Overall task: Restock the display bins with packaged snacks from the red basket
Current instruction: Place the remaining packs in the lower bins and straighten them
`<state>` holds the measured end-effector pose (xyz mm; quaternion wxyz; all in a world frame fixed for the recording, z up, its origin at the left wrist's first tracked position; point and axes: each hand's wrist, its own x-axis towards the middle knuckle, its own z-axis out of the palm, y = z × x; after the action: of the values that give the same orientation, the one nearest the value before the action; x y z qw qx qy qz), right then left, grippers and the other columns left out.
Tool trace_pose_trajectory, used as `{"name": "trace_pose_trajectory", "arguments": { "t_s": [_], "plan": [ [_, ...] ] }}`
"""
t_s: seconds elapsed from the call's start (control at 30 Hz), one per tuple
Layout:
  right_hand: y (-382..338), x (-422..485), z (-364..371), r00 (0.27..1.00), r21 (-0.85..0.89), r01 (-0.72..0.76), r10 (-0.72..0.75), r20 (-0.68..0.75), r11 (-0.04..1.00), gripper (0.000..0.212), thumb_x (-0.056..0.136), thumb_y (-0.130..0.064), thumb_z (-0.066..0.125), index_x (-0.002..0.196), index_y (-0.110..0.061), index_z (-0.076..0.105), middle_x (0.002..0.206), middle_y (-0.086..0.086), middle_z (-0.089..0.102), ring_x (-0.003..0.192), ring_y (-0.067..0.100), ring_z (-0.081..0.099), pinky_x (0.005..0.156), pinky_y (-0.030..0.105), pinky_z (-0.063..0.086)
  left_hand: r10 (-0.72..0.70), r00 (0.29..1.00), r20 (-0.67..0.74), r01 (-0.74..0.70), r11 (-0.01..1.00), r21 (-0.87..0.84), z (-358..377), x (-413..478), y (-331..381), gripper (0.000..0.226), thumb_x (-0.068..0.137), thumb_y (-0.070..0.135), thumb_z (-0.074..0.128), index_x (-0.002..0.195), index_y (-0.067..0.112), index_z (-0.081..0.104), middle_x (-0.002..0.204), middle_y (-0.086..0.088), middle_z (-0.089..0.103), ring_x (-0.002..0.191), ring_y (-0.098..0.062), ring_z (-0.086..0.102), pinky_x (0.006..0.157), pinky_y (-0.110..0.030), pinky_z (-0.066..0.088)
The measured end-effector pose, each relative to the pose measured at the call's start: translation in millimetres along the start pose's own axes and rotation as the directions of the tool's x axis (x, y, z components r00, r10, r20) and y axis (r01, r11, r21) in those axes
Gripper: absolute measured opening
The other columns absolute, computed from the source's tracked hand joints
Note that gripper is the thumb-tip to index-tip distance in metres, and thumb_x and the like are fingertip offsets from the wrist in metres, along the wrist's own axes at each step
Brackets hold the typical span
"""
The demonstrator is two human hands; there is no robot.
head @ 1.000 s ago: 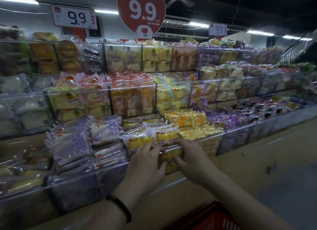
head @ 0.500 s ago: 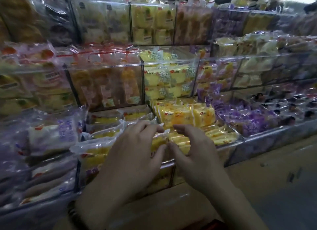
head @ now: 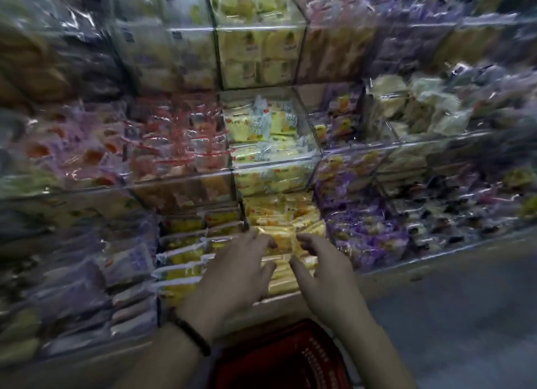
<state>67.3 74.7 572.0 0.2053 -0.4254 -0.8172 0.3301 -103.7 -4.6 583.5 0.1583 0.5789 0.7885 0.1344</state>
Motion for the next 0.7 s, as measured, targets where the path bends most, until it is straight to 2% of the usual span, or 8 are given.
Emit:
{"name": "trace_pose_trajectory", "arguments": {
  "t_s": [0.1, 0.17, 0.27, 0.33, 0.5, 0.6, 0.7],
  "plan": [
    [-20, -26, -29, 0.996, -0.012, -0.066, 0.067, 0.067, 0.998, 0.043, 0.099, -0.029, 0.067, 0.140, -0.026, 0.056, 0.127, -0.012, 0.061, 0.119, 0.006, 0.056, 0.097, 0.031, 0.049, -0.068, 0.997, 0.033, 0.070, 0.995, -0.077, -21, -17, 17, 0.035, 0.104, 0.046, 0.057, 0.137, 0.033, 0.055, 0.138, 0.009, 0.054, 0.128, -0.018, 0.053, 0.101, -0.044, 0.052],
    [-28, -32, -41, 0.991, -0.045, -0.075, 0.079, 0.105, 0.996, 0.043, 0.100, -0.035, 0.065, 0.141, -0.030, 0.054, 0.128, -0.015, 0.059, 0.120, 0.004, 0.055, 0.097, 0.030, 0.049, -0.085, 0.996, 0.029, 0.088, 0.990, -0.114, -30, -26, 22, 0.035, 0.104, 0.045, 0.058, 0.136, 0.033, 0.056, 0.137, 0.009, 0.055, 0.127, -0.018, 0.055, 0.100, -0.044, 0.053],
    [-25, -27, -53, 0.986, -0.218, -0.031, 0.066, 0.153, 0.975, 0.045, 0.099, -0.042, 0.062, 0.142, -0.034, 0.052, 0.134, -0.014, 0.057, 0.126, 0.008, 0.053, 0.099, 0.036, 0.052, -0.053, 0.998, 0.024, 0.055, 0.992, -0.111, -43, -30, 15, 0.036, 0.104, 0.046, 0.057, 0.138, 0.034, 0.055, 0.138, 0.012, 0.055, 0.127, -0.015, 0.056, 0.100, -0.043, 0.054],
    [-24, -18, -63, 0.985, -0.261, -0.063, 0.101, 0.137, 0.963, 0.045, 0.098, -0.041, 0.063, 0.141, -0.032, 0.054, 0.133, -0.012, 0.059, 0.125, 0.011, 0.054, 0.099, 0.037, 0.052, -0.012, 1.000, 0.008, 0.013, 0.992, -0.125, -50, -28, 6, 0.036, 0.103, 0.046, 0.057, 0.137, 0.036, 0.056, 0.138, 0.014, 0.055, 0.126, -0.013, 0.055, 0.100, -0.042, 0.053],
    [-32, 20, -65, 0.990, -0.210, -0.095, 0.115, 0.084, 0.973, 0.039, 0.097, -0.042, 0.065, 0.133, -0.028, 0.061, 0.116, -0.013, 0.065, 0.111, 0.008, 0.060, 0.095, 0.038, 0.055, -0.019, 0.999, 0.044, 0.026, 0.988, -0.152, -53, -4, -12, 0.034, 0.102, 0.047, 0.057, 0.134, 0.035, 0.057, 0.135, 0.013, 0.056, 0.127, -0.014, 0.055, 0.101, -0.040, 0.053],
    [-31, 45, -55, 0.990, -0.120, -0.121, 0.129, 0.061, 0.985, 0.041, 0.098, -0.039, 0.067, 0.135, -0.025, 0.062, 0.123, -0.009, 0.067, 0.114, 0.007, 0.061, 0.098, 0.039, 0.055, -0.063, 0.995, 0.075, 0.075, 0.981, -0.181, -45, 17, -12, 0.033, 0.102, 0.047, 0.058, 0.133, 0.036, 0.059, 0.132, 0.011, 0.058, 0.125, -0.014, 0.057, 0.099, -0.041, 0.054],
    [-18, 72, -47, 0.991, -0.124, -0.066, 0.080, 0.108, 0.990, 0.038, 0.098, -0.041, 0.065, 0.134, -0.027, 0.062, 0.126, -0.012, 0.065, 0.118, 0.008, 0.060, 0.098, 0.038, 0.054, -0.107, 0.989, 0.101, 0.124, 0.976, -0.180, -31, 37, -7, 0.030, 0.102, 0.046, 0.059, 0.131, 0.036, 0.060, 0.132, 0.011, 0.058, 0.122, -0.014, 0.059, 0.098, -0.041, 0.055]
  ]
}}
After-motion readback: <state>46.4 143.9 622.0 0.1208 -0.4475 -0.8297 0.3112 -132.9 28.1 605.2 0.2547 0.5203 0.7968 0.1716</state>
